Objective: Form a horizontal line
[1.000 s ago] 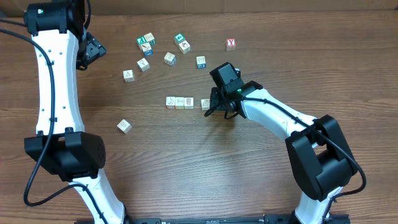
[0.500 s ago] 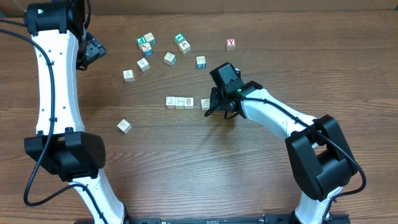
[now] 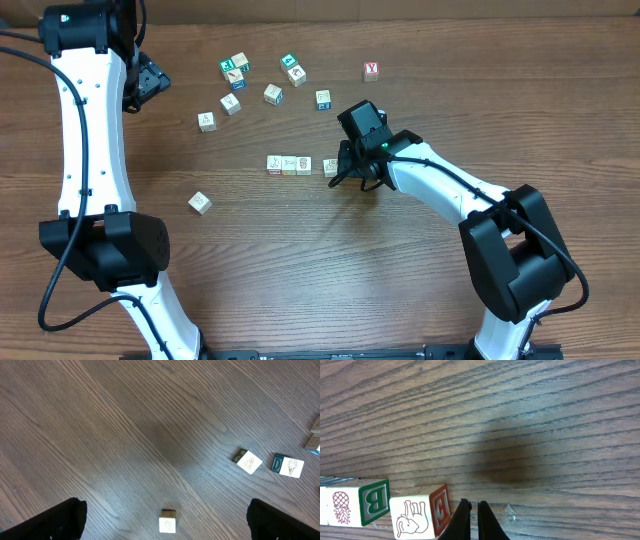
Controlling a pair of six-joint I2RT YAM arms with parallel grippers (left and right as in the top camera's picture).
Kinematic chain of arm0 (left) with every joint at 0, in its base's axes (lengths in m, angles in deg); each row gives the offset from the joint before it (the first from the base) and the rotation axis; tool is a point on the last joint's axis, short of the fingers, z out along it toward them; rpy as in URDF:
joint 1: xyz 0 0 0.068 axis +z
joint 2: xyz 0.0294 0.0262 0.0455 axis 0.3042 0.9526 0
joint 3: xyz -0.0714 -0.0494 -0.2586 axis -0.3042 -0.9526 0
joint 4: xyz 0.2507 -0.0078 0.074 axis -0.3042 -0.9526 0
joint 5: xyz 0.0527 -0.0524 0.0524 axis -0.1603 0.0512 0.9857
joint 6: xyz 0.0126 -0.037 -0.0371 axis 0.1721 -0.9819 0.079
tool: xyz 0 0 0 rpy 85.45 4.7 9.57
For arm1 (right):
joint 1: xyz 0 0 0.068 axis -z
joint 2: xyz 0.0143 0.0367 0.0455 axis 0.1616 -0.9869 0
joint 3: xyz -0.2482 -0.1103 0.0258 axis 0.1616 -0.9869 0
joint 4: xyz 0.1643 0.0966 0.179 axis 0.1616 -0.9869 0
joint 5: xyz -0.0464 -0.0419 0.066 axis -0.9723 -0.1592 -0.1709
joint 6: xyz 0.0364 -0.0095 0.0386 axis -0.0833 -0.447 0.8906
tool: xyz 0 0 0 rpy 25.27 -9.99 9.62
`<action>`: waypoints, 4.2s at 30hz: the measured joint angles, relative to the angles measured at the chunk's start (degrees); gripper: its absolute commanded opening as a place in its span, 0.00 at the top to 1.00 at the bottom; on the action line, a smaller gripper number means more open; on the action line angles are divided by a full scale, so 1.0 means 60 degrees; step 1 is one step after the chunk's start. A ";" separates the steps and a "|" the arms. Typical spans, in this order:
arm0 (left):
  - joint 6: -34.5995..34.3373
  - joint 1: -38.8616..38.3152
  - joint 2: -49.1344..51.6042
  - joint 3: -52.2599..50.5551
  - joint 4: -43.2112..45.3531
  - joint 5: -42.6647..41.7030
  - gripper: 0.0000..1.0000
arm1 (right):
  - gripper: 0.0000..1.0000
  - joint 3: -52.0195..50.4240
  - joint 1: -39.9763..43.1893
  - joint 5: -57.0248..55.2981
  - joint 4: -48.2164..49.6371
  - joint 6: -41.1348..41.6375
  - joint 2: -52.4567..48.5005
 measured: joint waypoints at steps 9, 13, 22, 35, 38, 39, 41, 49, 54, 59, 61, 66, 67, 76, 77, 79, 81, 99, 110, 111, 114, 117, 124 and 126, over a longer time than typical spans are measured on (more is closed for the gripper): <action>0.0000 0.0000 0.0000 0.0000 0.0004 0.0000 0.00 | 0.96 0.0000 0.0004 0.0000 0.0000 0.0004 0.0000; 0.0000 0.0000 0.0000 0.0000 0.0000 0.0000 0.00 | 0.96 0.0000 0.0000 0.0000 0.0000 0.0004 -0.0007; 0.0000 0.0000 0.0000 0.0000 0.0004 0.0000 0.00 | 0.96 0.0000 0.0004 0.0000 0.0018 0.0007 -0.0211; 0.0000 0.0000 0.0000 0.0000 0.0000 0.0000 0.00 | 0.96 0.0000 0.0000 0.0000 0.0098 0.0000 -0.0397; 0.0000 0.0000 0.0000 0.0000 0.0000 0.0000 0.00 | 0.96 0.0000 0.0004 0.0000 0.0095 0.0004 -0.0404; 0.0000 0.0000 0.0000 0.0000 0.0000 0.0000 0.00 | 0.96 0.0000 0.0000 0.0000 0.0095 0.0007 -0.0404; 0.0000 0.0000 0.0000 0.0000 0.0000 0.0000 0.00 | 0.96 0.0000 0.0004 0.0000 0.0098 0.0004 -0.0408; 0.0000 0.0000 0.0000 0.0000 0.0000 0.0000 0.00 | 0.96 0.0000 0.0000 0.0000 0.0102 0.0000 -0.0415; 0.0000 0.0000 0.0000 0.0000 0.0000 0.0000 0.00 | 0.96 0.0000 0.0004 0.0000 0.0120 0.0000 -0.0415; 0.0000 0.0000 0.0000 0.0000 0.0000 0.0000 0.00 | 0.96 0.0000 0.0000 0.0007 0.0197 0.0062 -0.0481; 0.0000 0.0000 0.0000 0.0000 0.0000 0.0000 0.00 | 0.96 0.0000 0.0000 0.0047 0.0211 0.0160 -0.0539; 0.0000 0.0000 0.0000 0.0000 0.0000 0.0000 0.00 | 0.96 0.0000 0.0000 0.0310 0.0215 0.0299 -0.0586; 0.0000 0.0000 0.0000 0.0000 0.0000 0.0000 0.00 | 0.96 0.0000 0.0004 0.0393 0.0211 0.0331 -0.0590; 0.0000 0.0000 0.0000 0.0000 0.0000 0.0000 0.00 | 0.96 0.0000 -0.0047 0.0692 0.0353 0.0699 -0.0616; 0.0000 0.0000 0.0000 0.0000 0.0000 0.0000 0.00 | 0.96 0.0000 -0.0066 0.0703 0.0419 0.0718 -0.0616; 0.0000 0.0000 0.0000 0.0000 0.0000 0.0000 0.00 | 0.96 0.0000 -0.0124 0.0718 0.0517 0.0725 -0.0616; 0.0000 0.0000 0.0000 0.0000 0.0000 0.0000 0.00 | 0.96 0.0000 -0.0197 0.0725 0.0583 0.0725 -0.0616; -0.0004 0.0000 0.0000 0.0000 0.0000 0.0000 0.00 | 0.96 0.0000 -0.0255 0.0382 0.0481 0.0750 -0.0616; 0.0000 0.0000 0.0000 0.0000 0.0000 0.0000 0.00 | 0.96 0.0000 -0.0255 0.0175 0.0477 0.0754 -0.0616; 0.0000 0.0000 0.0000 0.0000 0.0000 0.0000 0.00 | 0.96 0.0000 -0.0255 0.0157 0.0481 0.0754 -0.0616; 0.0000 0.0000 0.0000 0.0000 0.0000 0.0000 0.00 | 0.96 0.0000 -0.0255 0.0138 0.0477 0.0754 -0.0616; 0.0000 0.0000 0.0000 0.0000 0.0000 0.0000 0.00 | 0.96 0.0000 -0.0259 0.0135 0.0481 0.0754 -0.0616; 0.0000 0.0000 0.0000 0.0000 0.0000 0.0000 0.00 | 0.96 0.0000 -0.0255 0.0120 0.0481 0.0754 -0.0616; 0.0000 0.0000 0.0000 0.0000 0.0000 0.0000 0.00 | 0.96 0.0000 -0.0255 0.0106 0.0477 0.0754 -0.0616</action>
